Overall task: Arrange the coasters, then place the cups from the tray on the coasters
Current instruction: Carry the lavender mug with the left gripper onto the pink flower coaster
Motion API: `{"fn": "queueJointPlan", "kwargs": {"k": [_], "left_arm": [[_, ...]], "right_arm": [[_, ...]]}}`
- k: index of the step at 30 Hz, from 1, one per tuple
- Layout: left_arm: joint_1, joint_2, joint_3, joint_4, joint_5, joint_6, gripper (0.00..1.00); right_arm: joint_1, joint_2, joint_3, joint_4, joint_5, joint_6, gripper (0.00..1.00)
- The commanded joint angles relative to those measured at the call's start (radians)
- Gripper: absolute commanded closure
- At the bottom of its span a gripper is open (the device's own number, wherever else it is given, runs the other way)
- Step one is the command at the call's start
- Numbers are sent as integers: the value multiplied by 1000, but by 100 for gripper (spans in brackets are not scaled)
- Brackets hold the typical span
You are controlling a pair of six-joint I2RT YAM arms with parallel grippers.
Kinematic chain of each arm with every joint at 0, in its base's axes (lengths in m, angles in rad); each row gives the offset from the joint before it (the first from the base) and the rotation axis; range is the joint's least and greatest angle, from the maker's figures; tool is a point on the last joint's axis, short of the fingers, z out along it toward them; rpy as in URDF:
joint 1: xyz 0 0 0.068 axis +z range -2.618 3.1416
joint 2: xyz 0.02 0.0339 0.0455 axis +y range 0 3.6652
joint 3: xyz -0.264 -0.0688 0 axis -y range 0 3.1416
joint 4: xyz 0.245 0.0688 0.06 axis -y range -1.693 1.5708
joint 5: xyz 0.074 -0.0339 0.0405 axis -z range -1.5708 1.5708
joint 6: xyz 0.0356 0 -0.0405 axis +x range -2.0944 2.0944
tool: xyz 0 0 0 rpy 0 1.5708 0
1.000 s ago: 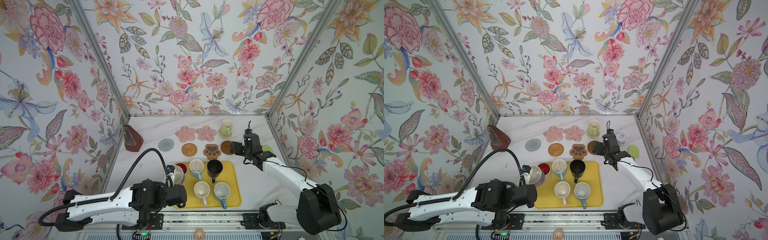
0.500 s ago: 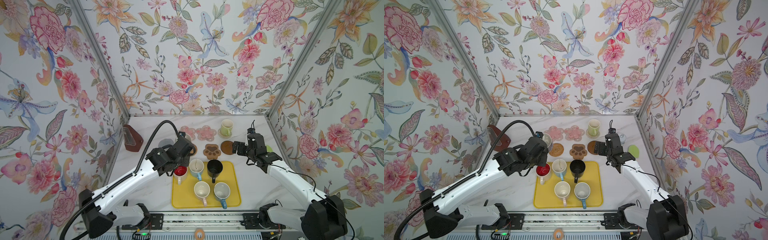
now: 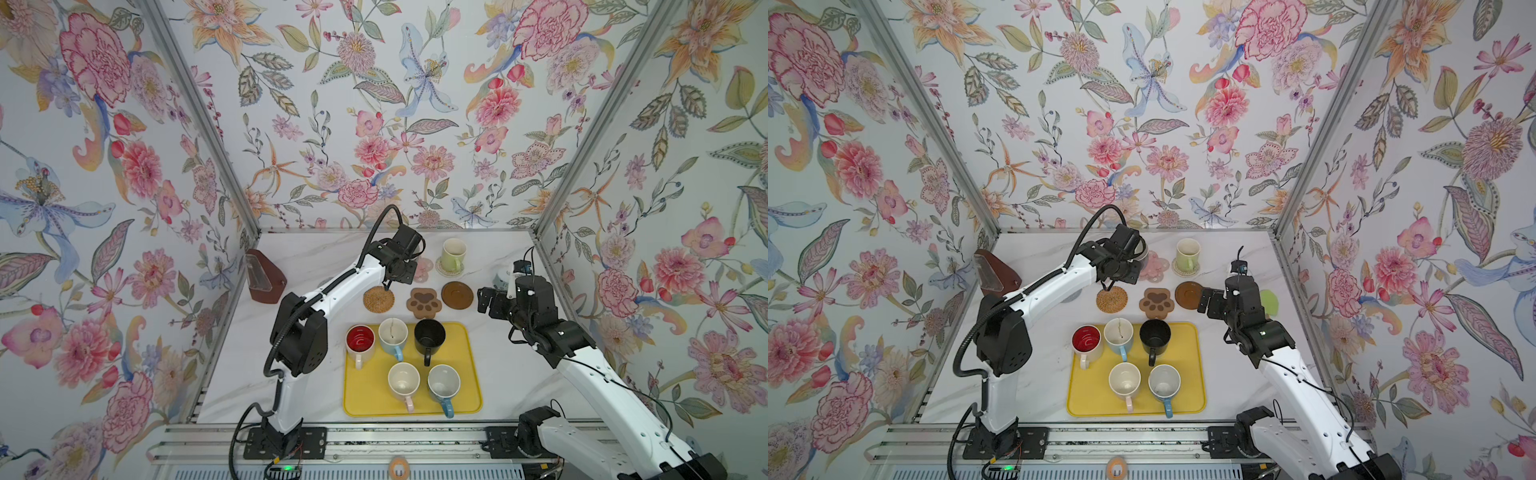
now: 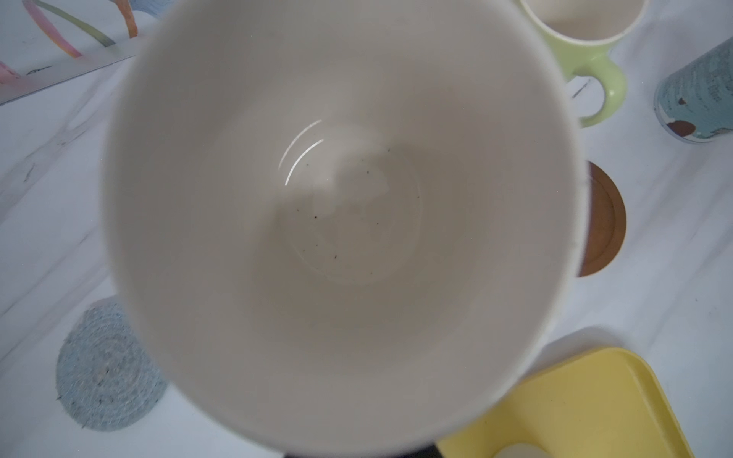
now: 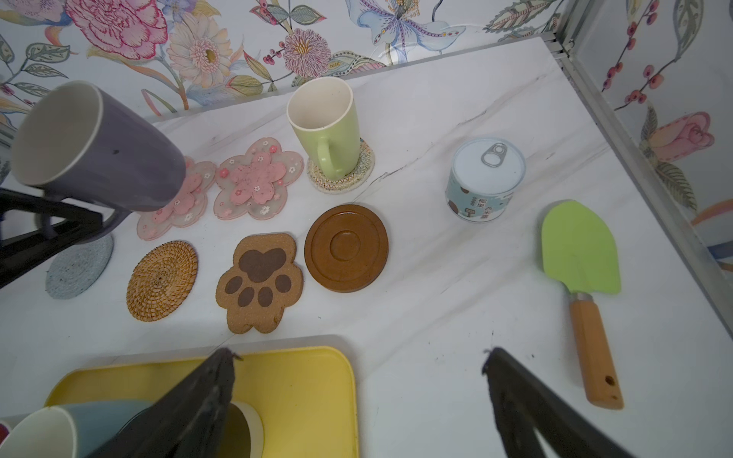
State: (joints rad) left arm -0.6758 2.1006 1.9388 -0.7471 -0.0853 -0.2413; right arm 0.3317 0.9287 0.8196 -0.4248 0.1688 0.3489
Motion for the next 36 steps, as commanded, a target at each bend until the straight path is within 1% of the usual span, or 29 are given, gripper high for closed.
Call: {"fn": "queueJointPlan", "kwargs": {"k": [1,7,13,23,28,36], "left_arm": [[15,69,128,2,-10,27,100],[44,214,283,-25,43,1,100],[57,331,406,-62,21,-1,100],[65,406,463,-36,26,-11,100],[65,450,524,-57,29,-9,100],[67,494,555,-54,44,-14,100]], "right_arm": [[-5,-31,-32,-63,1,21,1],[-5,-60,-58,-78,-34,51,1],[-5,-85,-78,-84,-45,61,1],[-5,-92,-91,-85,-59,74,1],[-5,-95,-95,-92,-59,79,1],[-5,-99,-106,-94,-65,90,1]]}}
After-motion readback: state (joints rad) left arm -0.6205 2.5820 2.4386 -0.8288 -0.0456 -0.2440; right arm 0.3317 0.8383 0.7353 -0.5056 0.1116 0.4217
